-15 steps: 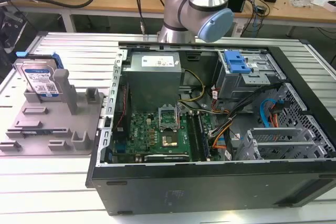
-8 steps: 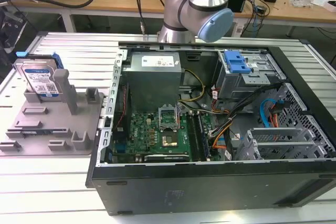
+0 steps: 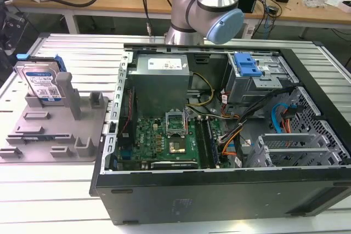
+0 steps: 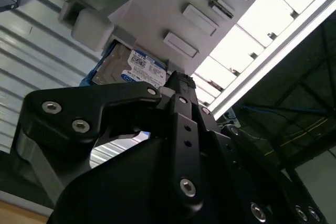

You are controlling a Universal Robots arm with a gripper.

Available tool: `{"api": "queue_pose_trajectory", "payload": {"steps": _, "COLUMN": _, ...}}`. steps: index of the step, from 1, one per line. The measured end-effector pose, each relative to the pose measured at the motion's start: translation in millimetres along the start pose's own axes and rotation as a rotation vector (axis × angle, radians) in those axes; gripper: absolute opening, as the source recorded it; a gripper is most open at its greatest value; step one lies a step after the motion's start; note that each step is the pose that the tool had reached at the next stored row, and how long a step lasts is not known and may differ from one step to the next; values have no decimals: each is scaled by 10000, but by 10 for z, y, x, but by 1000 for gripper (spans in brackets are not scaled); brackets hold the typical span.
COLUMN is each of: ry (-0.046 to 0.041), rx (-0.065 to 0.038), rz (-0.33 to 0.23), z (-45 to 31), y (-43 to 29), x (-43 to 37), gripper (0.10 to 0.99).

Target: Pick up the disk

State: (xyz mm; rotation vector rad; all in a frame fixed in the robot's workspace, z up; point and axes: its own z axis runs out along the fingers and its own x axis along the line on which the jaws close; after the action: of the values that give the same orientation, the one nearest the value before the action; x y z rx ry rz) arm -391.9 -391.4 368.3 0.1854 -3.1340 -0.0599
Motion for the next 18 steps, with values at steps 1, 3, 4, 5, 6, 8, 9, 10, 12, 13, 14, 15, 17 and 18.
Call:
{"api": "queue_pose_trajectory", "payload": {"steps": 1, "ry": 6, "rx": 0, "rz": -162, "z": 0, "y": 0, "x": 0, "gripper": 106}}
{"api": "queue_pose_trajectory", "payload": {"steps": 3, "ry": 25, "rx": -1, "rz": -671, "z": 0, "y": 0, "x": 0, "gripper": 106}}
{"api": "queue_pose_trajectory", "payload": {"steps": 4, "ry": 36, "rx": -1, "rz": -948, "z": 0, "y": 0, "x": -1, "gripper": 106}}
{"api": "queue_pose_trajectory", "payload": {"steps": 5, "ry": 47, "rx": -2, "rz": -1280, "z": 2, "y": 0, "x": 0, "gripper": 106}}
{"api": "queue_pose_trajectory", "payload": {"steps": 6, "ry": 60, "rx": -2, "rz": -1586, "z": 2, "y": -1, "x": -1, "gripper": 106}}
{"api": "queue_pose_trajectory", "payload": {"steps": 8, "ry": 81, "rx": -2, "rz": -2146, "z": 4, "y": -1, "x": -1, "gripper": 169}}
{"api": "queue_pose_trajectory", "payload": {"steps": 9, "ry": 88, "rx": -2, "rz": -2320, "z": 4, "y": -1, "x": -1, "gripper": 235}}
{"api": "queue_pose_trajectory", "payload": {"steps": 10, "ry": 103, "rx": -2, "rz": -2685, "z": 4, "y": -1, "x": 0, "gripper": 298}}
{"api": "queue_pose_trajectory", "payload": {"steps": 12, "ry": 135, "rx": -3, "rz": -3540, "z": 6, "y": -1, "x": 0, "gripper": 478}}
{"api": "queue_pose_trajectory", "payload": {"steps": 13, "ry": 150, "rx": -3, "rz": -3942, "z": 7, "y": -1, "x": 0, "gripper": 541}}
{"api": "queue_pose_trajectory", "payload": {"steps": 14, "ry": 163, "rx": -4, "rz": -4264, "z": 8, "y": -1, "x": -1, "gripper": 541}}
{"api": "queue_pose_trajectory", "payload": {"steps": 15, "ry": 169, "rx": -4, "rz": -4455, "z": 8, "y": -1, "x": -1, "gripper": 541}}
{"api": "queue_pose_trajectory", "payload": {"steps": 17, "ry": 191, "rx": -1, "rz": -5050, "z": 9, "y": -1, "x": -1, "gripper": 541}}
{"api": "queue_pose_trajectory", "payload": {"steps": 18, "ry": 196, "rx": -1, "rz": -5285, "z": 10, "y": -1, "x": -1, "gripper": 541}}
